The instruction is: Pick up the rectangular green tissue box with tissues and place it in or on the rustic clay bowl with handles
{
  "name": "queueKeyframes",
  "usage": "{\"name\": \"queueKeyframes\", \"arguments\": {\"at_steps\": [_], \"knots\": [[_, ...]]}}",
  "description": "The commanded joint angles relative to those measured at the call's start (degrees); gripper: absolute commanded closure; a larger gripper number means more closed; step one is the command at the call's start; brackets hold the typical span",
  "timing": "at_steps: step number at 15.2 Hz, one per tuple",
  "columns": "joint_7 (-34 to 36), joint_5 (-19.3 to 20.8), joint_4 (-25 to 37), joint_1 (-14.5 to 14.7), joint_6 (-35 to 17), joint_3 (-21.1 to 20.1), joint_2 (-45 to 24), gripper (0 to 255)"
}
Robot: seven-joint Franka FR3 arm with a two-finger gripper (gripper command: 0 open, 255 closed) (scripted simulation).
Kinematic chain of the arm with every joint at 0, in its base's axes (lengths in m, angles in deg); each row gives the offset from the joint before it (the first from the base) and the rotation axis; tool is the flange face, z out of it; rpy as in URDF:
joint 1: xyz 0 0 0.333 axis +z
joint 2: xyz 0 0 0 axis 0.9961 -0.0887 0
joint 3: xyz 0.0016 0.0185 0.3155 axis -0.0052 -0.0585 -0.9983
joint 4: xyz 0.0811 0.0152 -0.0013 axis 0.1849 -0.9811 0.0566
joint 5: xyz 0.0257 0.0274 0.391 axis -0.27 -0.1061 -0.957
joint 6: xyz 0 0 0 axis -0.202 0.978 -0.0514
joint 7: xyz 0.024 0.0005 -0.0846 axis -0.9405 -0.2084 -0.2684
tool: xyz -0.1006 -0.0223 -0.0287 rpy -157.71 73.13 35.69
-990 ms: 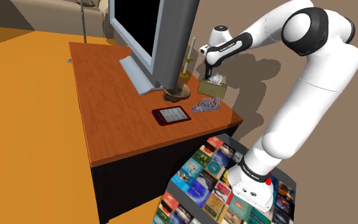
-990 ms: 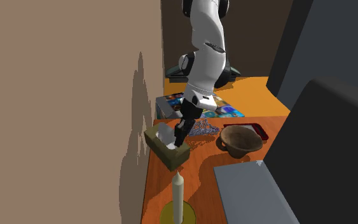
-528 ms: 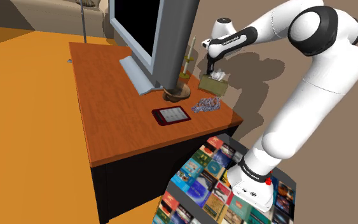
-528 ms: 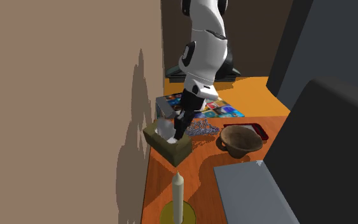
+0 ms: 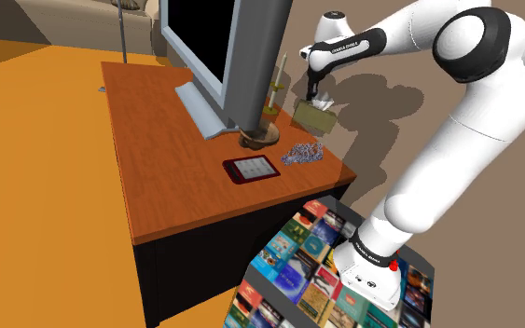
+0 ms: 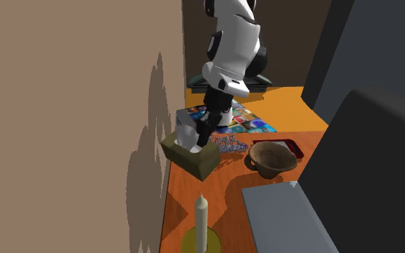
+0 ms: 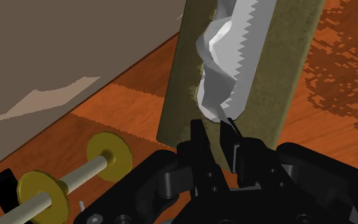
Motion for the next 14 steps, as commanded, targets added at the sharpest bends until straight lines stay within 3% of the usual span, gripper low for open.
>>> {"name": "queueKeyframes", "arguments": {"at_steps": [1,14], "knots": [[-0.4,-0.2,1.0,0.1,1.4,-0.1,0.4,255],[-3.1,-1.3,8.0,0.6,10.5,-0.6,2.9,255]]}}
